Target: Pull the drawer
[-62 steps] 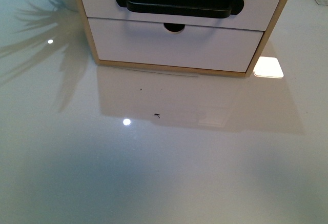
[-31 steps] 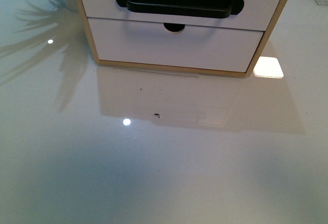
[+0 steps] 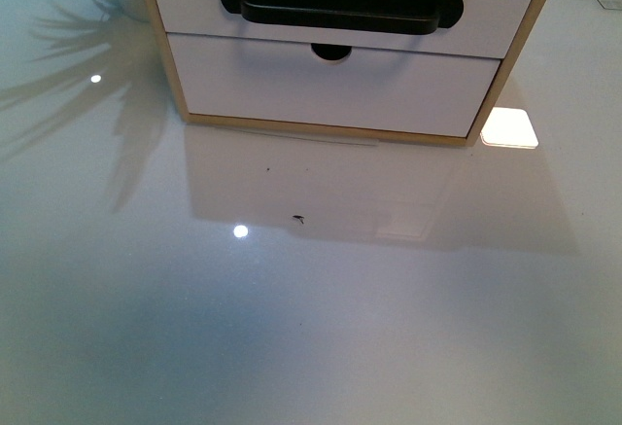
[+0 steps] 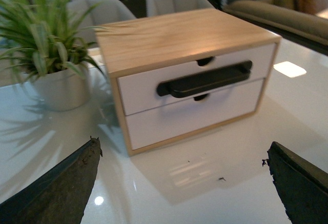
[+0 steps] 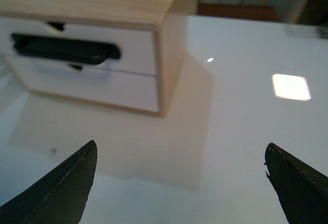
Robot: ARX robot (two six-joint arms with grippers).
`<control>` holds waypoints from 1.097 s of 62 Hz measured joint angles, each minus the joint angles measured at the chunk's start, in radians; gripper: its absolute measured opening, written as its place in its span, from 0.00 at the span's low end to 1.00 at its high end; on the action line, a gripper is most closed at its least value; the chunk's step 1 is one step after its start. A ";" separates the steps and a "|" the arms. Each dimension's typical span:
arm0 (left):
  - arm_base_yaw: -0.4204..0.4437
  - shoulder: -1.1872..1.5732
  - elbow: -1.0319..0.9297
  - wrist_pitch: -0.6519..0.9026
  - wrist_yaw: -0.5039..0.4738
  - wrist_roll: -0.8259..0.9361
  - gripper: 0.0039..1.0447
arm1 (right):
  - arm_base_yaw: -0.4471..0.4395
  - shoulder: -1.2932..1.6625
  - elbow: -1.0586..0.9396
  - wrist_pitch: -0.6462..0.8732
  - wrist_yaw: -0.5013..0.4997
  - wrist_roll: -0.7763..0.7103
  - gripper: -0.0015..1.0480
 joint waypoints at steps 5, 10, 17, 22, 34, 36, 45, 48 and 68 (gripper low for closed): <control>-0.027 0.152 0.079 -0.006 0.077 0.090 0.93 | -0.021 0.138 0.085 -0.018 -0.079 -0.081 0.91; -0.063 0.280 0.159 -0.050 0.130 0.198 0.93 | -0.024 0.258 0.178 -0.073 -0.113 -0.168 0.91; -0.102 0.407 0.259 -0.145 0.176 0.345 0.93 | 0.006 0.372 0.273 -0.139 -0.140 -0.279 0.91; -0.126 0.484 0.341 -0.226 0.209 0.456 0.93 | 0.040 0.440 0.340 -0.188 -0.148 -0.360 0.91; -0.165 0.623 0.545 -0.437 0.240 0.676 0.93 | 0.124 0.556 0.450 -0.288 -0.159 -0.552 0.91; -0.169 0.639 0.569 -0.452 0.242 0.698 0.93 | 0.134 0.573 0.463 -0.295 -0.155 -0.577 0.91; -0.187 0.731 0.707 -0.549 0.246 0.787 0.93 | 0.174 0.650 0.499 -0.282 -0.148 -0.654 0.91; -0.192 0.768 0.748 -0.584 0.235 0.818 0.93 | 0.186 0.675 0.513 -0.276 -0.149 -0.670 0.91; -0.204 1.030 0.975 -0.719 0.180 0.925 0.93 | 0.240 0.830 0.610 -0.263 -0.156 -0.743 0.91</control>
